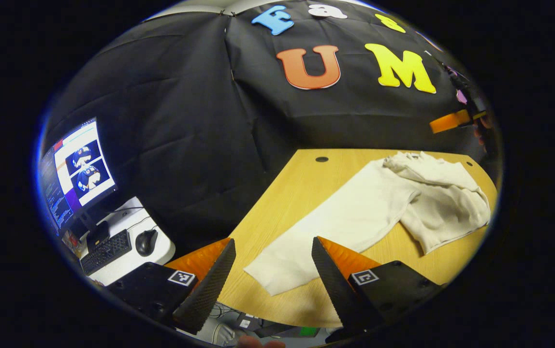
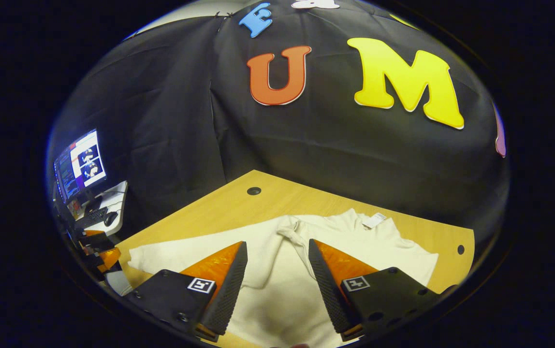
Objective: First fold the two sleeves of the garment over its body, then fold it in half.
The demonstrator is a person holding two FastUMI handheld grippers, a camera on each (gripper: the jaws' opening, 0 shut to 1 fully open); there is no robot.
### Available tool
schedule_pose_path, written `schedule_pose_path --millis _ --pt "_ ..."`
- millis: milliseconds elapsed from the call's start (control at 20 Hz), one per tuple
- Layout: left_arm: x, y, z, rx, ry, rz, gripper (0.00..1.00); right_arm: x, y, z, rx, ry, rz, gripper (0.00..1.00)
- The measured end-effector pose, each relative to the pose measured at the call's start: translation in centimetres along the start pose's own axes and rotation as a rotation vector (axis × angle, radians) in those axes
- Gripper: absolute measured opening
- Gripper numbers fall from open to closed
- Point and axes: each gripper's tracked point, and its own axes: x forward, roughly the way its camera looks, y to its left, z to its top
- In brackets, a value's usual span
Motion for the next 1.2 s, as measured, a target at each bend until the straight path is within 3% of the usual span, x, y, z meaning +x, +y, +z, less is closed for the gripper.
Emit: schedule_pose_path --millis 200,500,700,750,800,900,950,1000,1050,1100,1200 --pt "2.1 -0.7 -4.1 -0.022 0.087 -0.061 1.00 -4.2 -2.0 -2.0 0.096 0.029 -0.051 0.80" --pt "5.3 0.9 -6.1 -0.025 0.151 -0.021 1.00 -6.4 -3.2 -1.5 0.142 0.005 -0.088 0.80" --pt "5.9 -0.6 -6.8 -0.078 0.181 -0.104 0.99 -6.9 -2.8 -1.8 0.148 0.008 -0.075 0.79" --pt "5.8 -0.8 -6.8 -0.100 0.189 -0.110 0.92 -7.0 -2.7 -2.0 0.150 0.009 -0.074 0.81" --pt "6.0 -0.7 -6.9 -0.106 0.195 -0.108 0.76 -7.1 -2.6 -2.2 0.151 0.013 -0.070 0.79" --pt "5.9 -1.8 -6.5 -0.101 0.208 -0.145 0.72 -7.6 -2.2 -2.3 0.161 0.010 -0.051 0.81" --pt "5.9 -2.5 -6.3 -0.095 0.212 -0.165 0.65 -7.8 -2.2 -2.3 0.167 0.008 -0.046 0.81" --pt "6.0 -2.5 -6.2 -0.084 0.219 -0.156 0.37 -8.0 -2.3 -2.4 0.171 0.007 -0.047 0.80" --pt "6.1 -2.6 -6.1 -0.074 0.223 -0.148 0.23 -8.4 -2.6 -2.5 0.177 0.005 -0.048 0.79" --pt "6.0 -2.4 -6.1 -0.071 0.228 -0.140 0.14 -8.7 -2.8 -2.6 0.185 0.004 -0.052 0.80" --pt "6.1 -2.2 -6.0 -0.115 0.240 -0.137 0.05 -9.5 -3.4 -3.1 0.203 0.001 -0.061 0.80"
